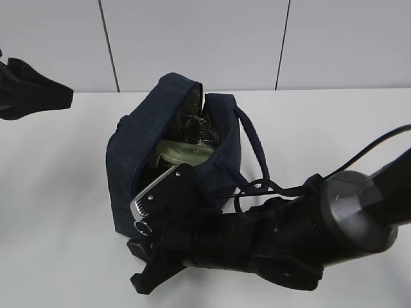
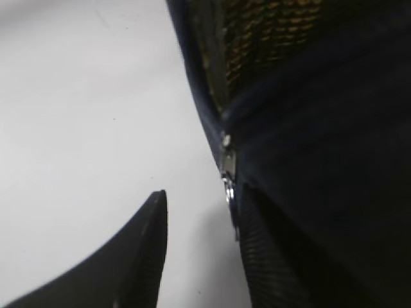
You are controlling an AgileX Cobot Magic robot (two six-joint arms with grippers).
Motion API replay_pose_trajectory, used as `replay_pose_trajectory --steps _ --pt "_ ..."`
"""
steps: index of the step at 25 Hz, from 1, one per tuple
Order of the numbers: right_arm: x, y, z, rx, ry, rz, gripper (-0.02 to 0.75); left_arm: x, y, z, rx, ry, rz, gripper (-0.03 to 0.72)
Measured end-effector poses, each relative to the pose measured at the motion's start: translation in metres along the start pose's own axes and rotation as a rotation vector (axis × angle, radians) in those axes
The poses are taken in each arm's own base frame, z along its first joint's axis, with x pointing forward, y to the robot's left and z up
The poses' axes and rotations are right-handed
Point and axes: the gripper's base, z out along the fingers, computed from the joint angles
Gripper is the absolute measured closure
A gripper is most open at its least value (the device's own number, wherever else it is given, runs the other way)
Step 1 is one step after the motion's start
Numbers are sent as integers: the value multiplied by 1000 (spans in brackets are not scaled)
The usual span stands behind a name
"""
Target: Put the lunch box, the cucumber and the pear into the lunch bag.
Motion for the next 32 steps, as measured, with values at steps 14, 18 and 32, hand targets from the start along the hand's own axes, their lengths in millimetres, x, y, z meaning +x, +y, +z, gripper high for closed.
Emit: replay_pose_trajectory --steps 14,18,32 --pt "0 -1 -1 6 5 -6 433 0 0 0 0 0 0 446" --pt "1 -1 -1 9 14 -8 433 0 0 0 0 0 0 446" --pt "-3 -1 -4 19 16 -21 436 0 0 0 0 0 0 446"
